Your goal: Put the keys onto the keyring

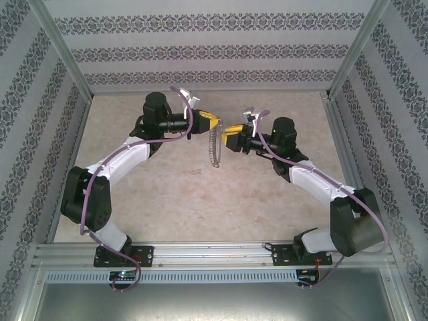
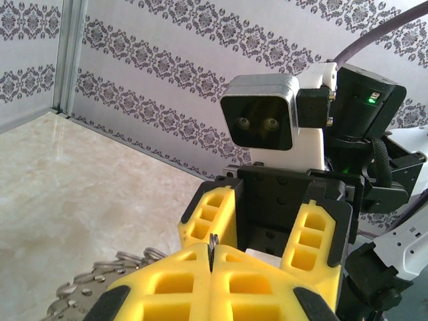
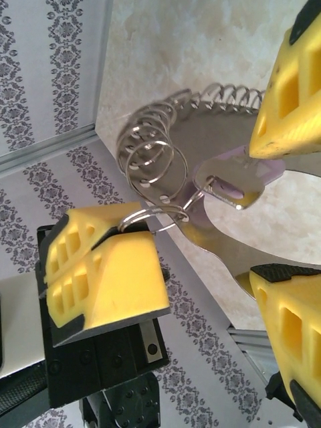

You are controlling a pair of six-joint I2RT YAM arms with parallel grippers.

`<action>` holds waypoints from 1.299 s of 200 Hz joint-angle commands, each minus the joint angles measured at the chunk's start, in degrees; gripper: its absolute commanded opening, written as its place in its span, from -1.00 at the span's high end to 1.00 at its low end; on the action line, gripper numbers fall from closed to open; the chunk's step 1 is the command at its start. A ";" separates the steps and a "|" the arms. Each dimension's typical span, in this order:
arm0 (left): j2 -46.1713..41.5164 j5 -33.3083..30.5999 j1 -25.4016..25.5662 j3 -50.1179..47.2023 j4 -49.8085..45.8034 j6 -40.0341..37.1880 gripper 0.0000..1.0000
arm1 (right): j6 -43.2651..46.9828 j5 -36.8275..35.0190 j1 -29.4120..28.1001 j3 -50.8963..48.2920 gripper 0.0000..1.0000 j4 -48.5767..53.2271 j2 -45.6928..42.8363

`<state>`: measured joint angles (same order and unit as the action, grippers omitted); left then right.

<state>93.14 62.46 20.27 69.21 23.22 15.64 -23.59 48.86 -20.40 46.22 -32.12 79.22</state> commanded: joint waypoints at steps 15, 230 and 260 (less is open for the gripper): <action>-1.59 0.74 0.23 1.46 5.07 1.96 1.00 | 2.14 -0.92 -1.68 1.86 0.06 -0.23 0.85; -1.17 -0.14 0.25 1.01 9.43 4.90 1.00 | 8.74 -9.54 -4.80 1.14 0.21 7.20 -2.23; -1.19 -0.10 0.22 0.93 9.74 5.19 1.00 | 9.79 -13.76 -5.67 1.37 0.18 7.72 -2.49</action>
<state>93.17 62.24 20.27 69.21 28.05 19.84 -15.84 39.42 -24.91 48.21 -24.56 78.15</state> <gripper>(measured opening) 0.050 0.405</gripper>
